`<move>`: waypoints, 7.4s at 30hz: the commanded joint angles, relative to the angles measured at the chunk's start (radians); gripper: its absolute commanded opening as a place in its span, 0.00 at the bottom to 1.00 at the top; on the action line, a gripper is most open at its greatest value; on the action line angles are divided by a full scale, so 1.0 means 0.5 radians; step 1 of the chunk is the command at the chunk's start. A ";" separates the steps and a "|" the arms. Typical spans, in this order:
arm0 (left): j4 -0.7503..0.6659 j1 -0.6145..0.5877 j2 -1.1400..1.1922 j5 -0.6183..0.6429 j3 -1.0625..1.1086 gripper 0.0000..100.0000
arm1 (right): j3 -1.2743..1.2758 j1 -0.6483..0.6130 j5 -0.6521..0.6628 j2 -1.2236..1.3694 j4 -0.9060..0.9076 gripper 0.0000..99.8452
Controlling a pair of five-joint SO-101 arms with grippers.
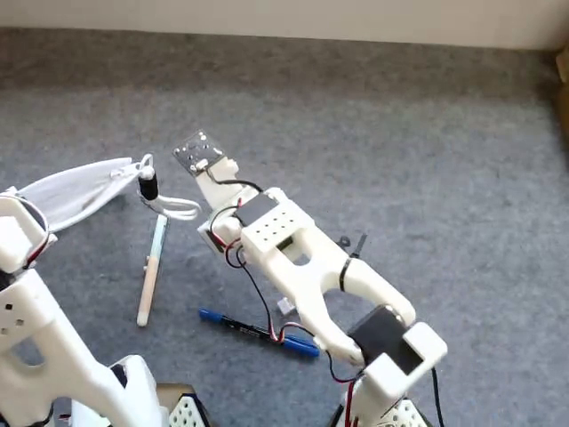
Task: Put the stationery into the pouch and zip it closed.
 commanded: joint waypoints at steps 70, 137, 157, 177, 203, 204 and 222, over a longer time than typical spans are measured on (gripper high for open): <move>-0.068 0.569 -0.023 0.021 0.035 0.01 | -0.342 0.419 0.138 0.130 0.241 0.01; -0.040 0.750 -0.023 0.012 0.081 0.01 | 0.305 0.121 -0.160 -1.849 0.404 0.01; -0.043 0.747 -0.023 0.012 0.121 0.01 | 0.505 -0.275 -0.408 -1.849 -0.842 0.01; -0.049 0.741 -0.023 0.009 0.121 0.01 | 1.254 -0.290 -0.408 -1.692 -2.742 0.01; -0.055 0.738 -0.023 0.009 0.124 0.01 | 1.527 -0.299 -0.110 -0.870 -3.681 0.01; -0.055 0.738 -0.023 0.009 0.124 0.01 | 1.542 -0.299 -0.110 -0.885 -3.678 0.01; -0.058 0.738 -0.023 0.009 0.155 0.01 | 1.542 -0.299 -0.114 -0.910 -3.319 0.16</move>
